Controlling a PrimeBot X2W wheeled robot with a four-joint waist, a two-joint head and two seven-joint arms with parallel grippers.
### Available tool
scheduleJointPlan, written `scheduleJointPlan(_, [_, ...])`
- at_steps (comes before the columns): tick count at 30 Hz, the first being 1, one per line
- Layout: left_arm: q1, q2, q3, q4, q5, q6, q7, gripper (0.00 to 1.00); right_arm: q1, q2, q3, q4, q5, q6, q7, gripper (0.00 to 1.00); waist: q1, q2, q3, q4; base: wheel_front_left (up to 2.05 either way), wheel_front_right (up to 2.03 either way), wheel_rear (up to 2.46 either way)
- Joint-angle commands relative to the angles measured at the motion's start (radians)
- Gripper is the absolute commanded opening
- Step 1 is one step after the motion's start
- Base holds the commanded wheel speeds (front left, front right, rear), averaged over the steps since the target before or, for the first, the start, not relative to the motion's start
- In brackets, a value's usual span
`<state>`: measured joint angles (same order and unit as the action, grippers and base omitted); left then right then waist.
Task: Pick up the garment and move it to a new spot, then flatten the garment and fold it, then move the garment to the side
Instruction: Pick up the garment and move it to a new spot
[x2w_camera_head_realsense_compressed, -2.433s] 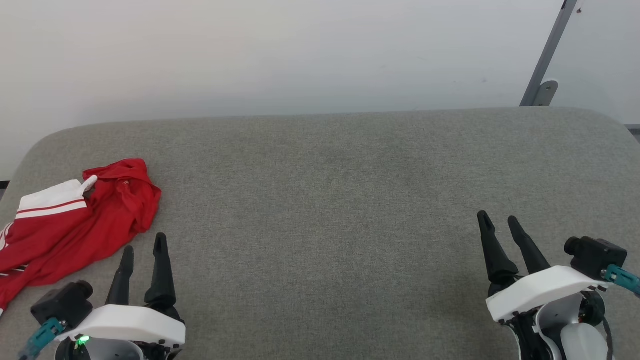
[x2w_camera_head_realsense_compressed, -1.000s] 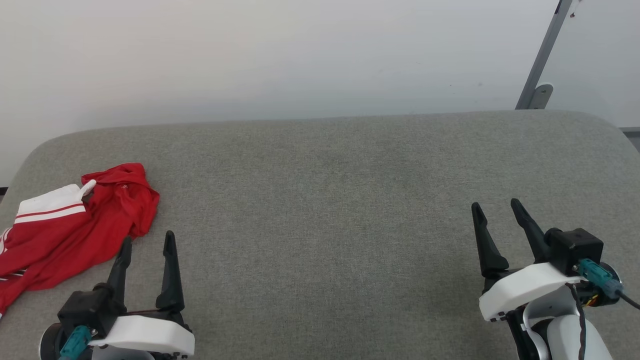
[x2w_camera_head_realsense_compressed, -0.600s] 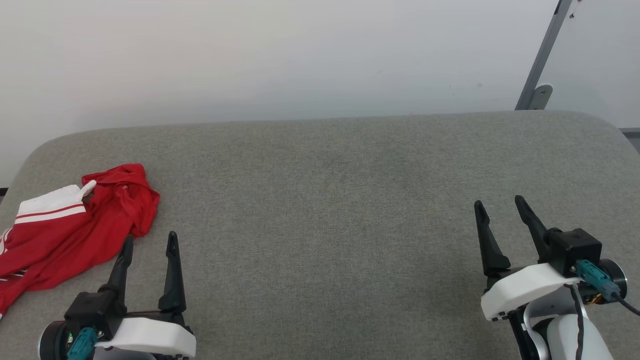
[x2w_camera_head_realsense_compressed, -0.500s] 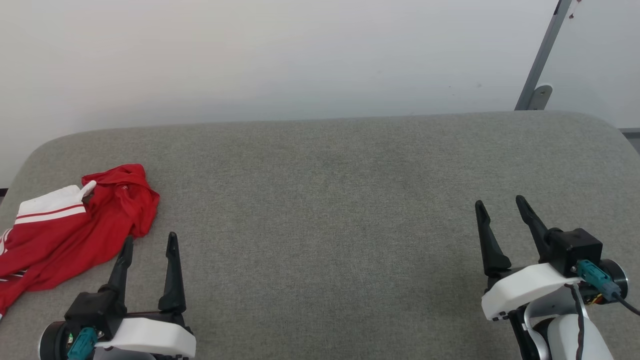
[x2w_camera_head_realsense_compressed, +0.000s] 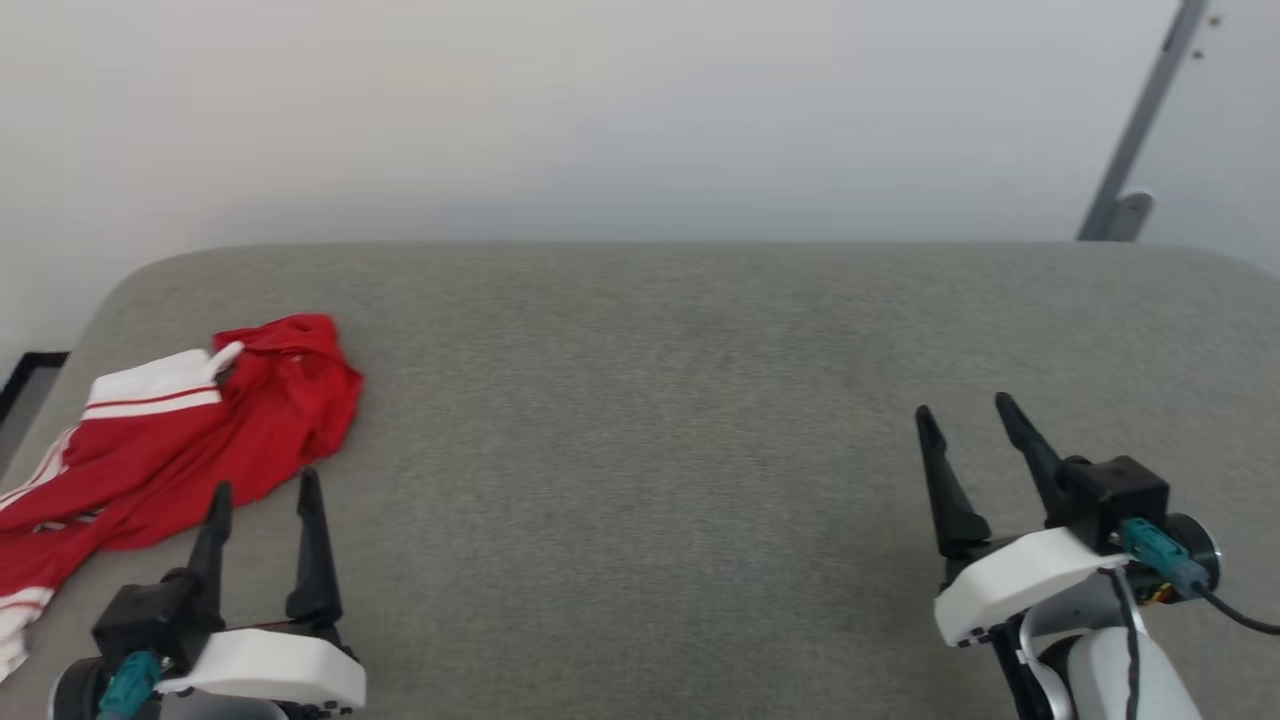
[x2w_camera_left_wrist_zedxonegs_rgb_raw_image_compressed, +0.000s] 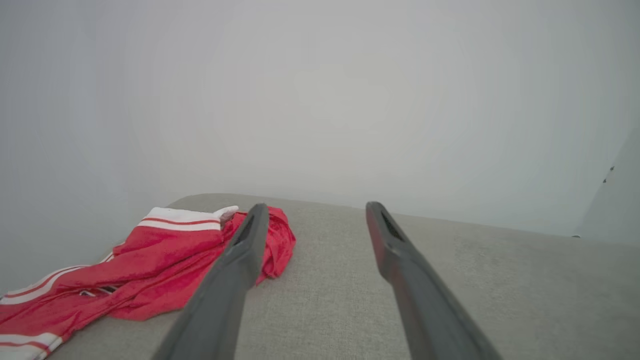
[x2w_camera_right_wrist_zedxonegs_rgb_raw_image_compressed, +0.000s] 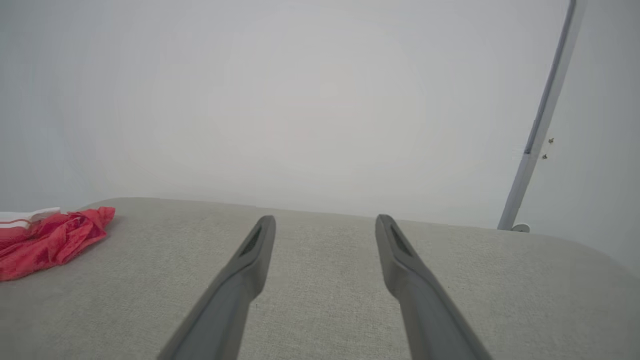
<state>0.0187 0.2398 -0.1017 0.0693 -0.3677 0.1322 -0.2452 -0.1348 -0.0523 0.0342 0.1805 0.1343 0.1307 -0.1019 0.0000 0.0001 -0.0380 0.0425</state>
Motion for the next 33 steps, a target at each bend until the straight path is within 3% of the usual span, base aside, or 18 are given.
scheduleJointPlan(1, [0.004,0.006,0.007,0.001,-0.005,0.006,0.005,1.0,-0.014,0.002,0.011,0.004,0.006,0.0,0.001,1.0,0.0,-0.0001,-0.005,0.027,0.0,0.0,0.0])
scheduleJointPlan(18, [0.057,0.042,0.081,-0.047,-0.044,0.061,0.049,1.0,-0.057,0.001,0.144,0.056,0.043,0.0,-0.005,1.0,0.0,-0.0001,-0.032,0.259,0.0,0.0,0.0])
scheduleJointPlan(33, [0.062,0.042,0.113,-0.071,-0.092,0.077,0.068,1.0,-0.07,0.001,0.156,0.068,0.056,0.0,-0.002,1.0,0.0,-0.0001,-0.018,0.36,0.0,0.0,0.0])
